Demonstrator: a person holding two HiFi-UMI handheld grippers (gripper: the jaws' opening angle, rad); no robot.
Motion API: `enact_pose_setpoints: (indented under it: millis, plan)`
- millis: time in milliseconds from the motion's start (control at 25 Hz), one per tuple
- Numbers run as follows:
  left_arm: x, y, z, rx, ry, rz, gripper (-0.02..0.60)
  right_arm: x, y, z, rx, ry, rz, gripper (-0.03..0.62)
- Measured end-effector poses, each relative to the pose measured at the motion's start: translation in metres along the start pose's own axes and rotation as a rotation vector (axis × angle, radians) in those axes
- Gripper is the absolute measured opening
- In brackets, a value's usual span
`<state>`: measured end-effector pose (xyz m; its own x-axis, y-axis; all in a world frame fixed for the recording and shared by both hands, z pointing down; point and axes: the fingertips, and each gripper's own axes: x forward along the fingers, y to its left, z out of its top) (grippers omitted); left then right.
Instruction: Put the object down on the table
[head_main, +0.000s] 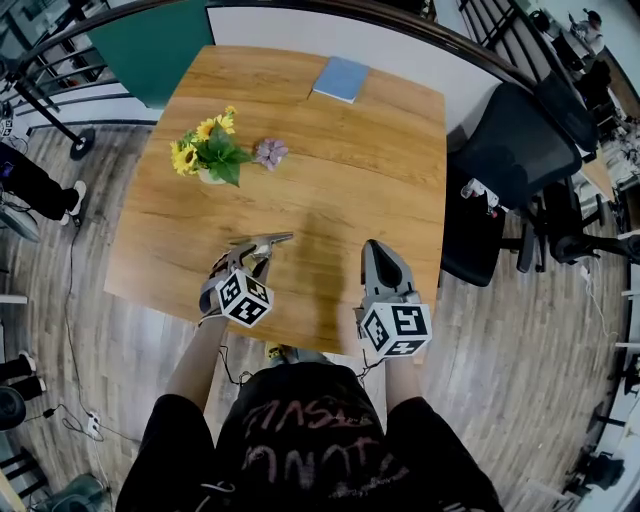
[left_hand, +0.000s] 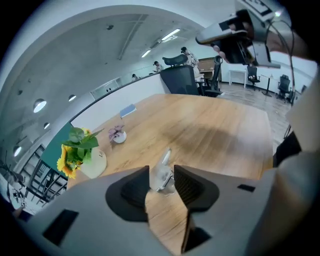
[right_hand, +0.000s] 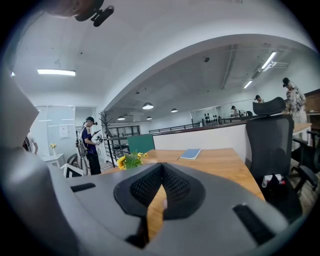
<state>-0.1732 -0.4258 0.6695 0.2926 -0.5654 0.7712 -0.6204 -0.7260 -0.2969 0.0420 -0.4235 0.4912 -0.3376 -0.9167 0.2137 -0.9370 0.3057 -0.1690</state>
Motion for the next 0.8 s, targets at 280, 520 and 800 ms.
enact_pose_setpoints:
  millis: [280,520,800]
  plan:
    - [-0.039,0.015,0.019,-0.099,-0.112,0.071,0.090,-0.012,0.009,0.004,0.002,-0.006,-0.001,0.005]
    - [-0.067,0.032,0.022,-0.183,-0.174,0.140,0.013,-0.020,0.015,0.006,-0.003,-0.012,0.001,0.005]
    - [-0.103,0.038,0.027,-0.276,-0.250,0.193,0.012,-0.029,0.022,0.008,0.000,-0.012,0.005,0.005]
